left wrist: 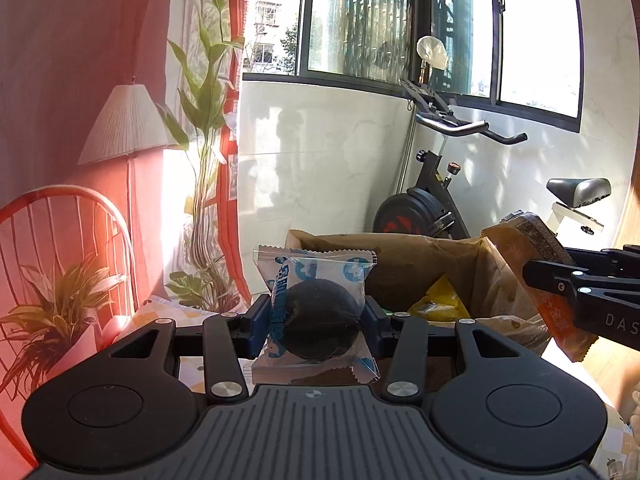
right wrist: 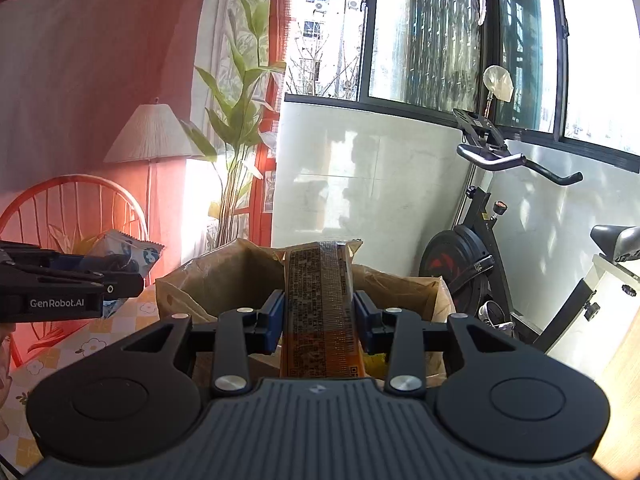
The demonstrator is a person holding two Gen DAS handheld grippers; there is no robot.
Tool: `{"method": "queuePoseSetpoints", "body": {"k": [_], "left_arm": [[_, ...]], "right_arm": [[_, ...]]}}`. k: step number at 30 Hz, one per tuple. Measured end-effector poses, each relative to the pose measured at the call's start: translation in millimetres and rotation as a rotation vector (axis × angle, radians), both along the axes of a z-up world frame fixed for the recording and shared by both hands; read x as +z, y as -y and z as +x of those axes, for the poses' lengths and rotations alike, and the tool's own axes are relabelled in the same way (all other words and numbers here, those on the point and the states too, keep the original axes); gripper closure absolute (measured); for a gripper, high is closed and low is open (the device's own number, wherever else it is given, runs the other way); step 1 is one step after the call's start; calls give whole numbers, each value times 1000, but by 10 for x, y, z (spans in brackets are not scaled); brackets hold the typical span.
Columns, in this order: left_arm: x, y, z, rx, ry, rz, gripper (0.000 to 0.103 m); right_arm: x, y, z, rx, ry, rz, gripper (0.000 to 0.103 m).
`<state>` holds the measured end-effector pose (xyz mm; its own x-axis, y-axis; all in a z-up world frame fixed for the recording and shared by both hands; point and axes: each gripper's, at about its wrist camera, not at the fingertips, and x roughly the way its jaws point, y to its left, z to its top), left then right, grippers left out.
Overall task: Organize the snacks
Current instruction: 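Carry the cookie and snack bar over the box and open both grippers, then move both grippers back from the box toward the snack table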
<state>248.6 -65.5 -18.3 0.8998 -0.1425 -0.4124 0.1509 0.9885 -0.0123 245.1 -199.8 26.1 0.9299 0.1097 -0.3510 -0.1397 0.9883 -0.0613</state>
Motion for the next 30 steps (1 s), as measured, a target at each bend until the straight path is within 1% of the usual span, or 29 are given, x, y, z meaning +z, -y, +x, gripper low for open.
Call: {"method": "queuePoseSetpoints", "body": {"k": [3, 5, 8, 11, 16, 18, 19, 20, 21, 22, 23, 25, 28, 30], "left_arm": [[81, 115, 162, -19, 5, 1, 53], [91, 176, 313, -40, -13, -13, 53], [84, 306, 508, -48, -14, 18, 53], [57, 431, 776, -54, -40, 34, 53], [-83, 531, 1161, -21, -96, 57, 53], [-139, 563, 1213, -22, -91, 81, 52], [-150, 569, 1221, -25, -85, 84, 49], [-152, 571, 1214, -29, -82, 84, 39], [-153, 576, 1217, -31, -81, 83, 31], [-155, 579, 1209, -33, -79, 85, 31], [-140, 563, 1196, -42, -79, 90, 31], [-136, 537, 1174, -52, -89, 87, 31], [-111, 440, 1130, -53, -125, 53, 31], [-86, 324, 1043, -55, -144, 31, 31]], "right_arm": [[64, 114, 226, 27, -21, 9, 65], [82, 188, 324, 36, -8, 18, 65], [65, 267, 519, 15, -15, -6, 65], [-22, 334, 722, 2, -39, -1, 65], [-270, 433, 1039, -17, -119, 37, 65], [-367, 479, 1115, -25, -156, 53, 65], [-404, 499, 1139, -26, -169, 65, 64], [-430, 513, 1148, -30, -174, 73, 63], [-448, 536, 1150, -32, -174, 87, 62], [-453, 555, 1144, -29, -176, 97, 60], [-452, 567, 1132, -29, -177, 102, 53], [-425, 579, 1077, -23, -170, 108, 52], [-359, 573, 982, -10, -165, 102, 52], [-305, 569, 867, 3, -157, 107, 49]]}}
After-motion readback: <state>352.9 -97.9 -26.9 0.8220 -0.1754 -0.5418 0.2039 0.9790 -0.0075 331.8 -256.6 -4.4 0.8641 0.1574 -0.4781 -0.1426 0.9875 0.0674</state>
